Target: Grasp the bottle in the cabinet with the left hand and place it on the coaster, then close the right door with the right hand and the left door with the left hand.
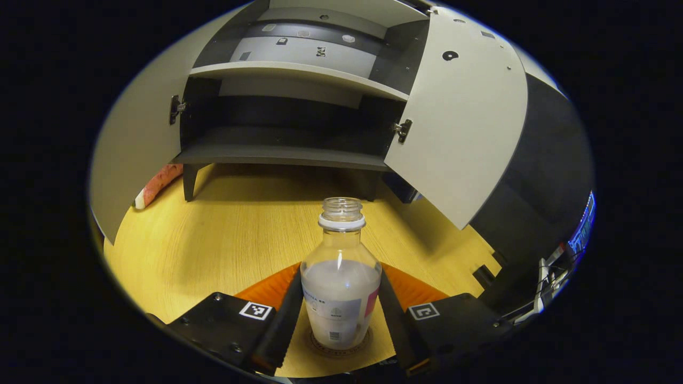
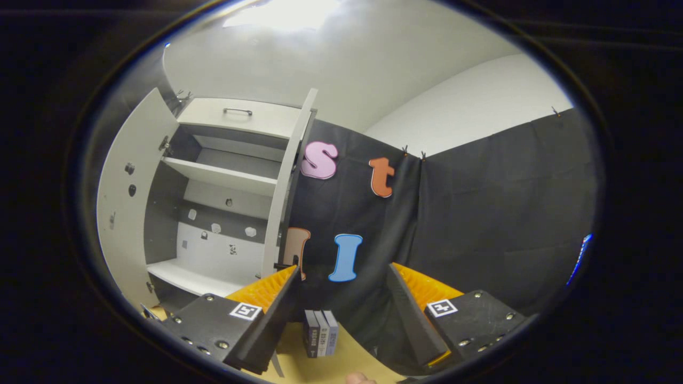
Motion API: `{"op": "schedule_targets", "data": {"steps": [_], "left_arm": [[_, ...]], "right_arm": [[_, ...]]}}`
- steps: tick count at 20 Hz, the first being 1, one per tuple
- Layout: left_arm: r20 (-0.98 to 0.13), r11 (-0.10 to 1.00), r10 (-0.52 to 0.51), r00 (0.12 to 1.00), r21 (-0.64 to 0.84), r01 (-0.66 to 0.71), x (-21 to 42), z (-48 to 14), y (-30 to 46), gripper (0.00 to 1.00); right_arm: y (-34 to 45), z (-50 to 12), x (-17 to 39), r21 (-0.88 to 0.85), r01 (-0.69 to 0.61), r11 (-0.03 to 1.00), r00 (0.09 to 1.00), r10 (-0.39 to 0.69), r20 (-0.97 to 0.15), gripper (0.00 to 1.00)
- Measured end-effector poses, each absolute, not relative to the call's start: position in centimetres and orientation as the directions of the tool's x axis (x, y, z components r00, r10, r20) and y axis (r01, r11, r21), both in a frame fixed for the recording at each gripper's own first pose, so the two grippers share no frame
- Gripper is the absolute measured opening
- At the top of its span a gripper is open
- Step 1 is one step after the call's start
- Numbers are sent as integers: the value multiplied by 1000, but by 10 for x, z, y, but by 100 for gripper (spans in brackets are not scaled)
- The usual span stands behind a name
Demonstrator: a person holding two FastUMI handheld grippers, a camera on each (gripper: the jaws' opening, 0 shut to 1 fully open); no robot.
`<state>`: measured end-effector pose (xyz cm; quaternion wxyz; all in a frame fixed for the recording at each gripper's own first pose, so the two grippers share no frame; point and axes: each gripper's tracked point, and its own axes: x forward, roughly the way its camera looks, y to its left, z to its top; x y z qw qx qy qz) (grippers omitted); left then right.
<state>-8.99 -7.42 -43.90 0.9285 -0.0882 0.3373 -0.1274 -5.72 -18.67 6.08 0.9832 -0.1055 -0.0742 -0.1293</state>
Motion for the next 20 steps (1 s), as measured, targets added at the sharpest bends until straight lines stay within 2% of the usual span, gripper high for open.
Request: {"op": "schedule_targets", "data": {"steps": [11, 20], "left_arm": [[-597, 948, -320, 736, -204, 246, -114, -426, -80, 80], [-513, 945, -327, 793, -165, 283, -100, -363, -87, 80]], "right_arm": [[-182, 54, -55, -193, 256, 947, 961, -227, 158, 97], [-176, 44, -43, -182, 232, 956, 968, -208, 141, 97]]}}
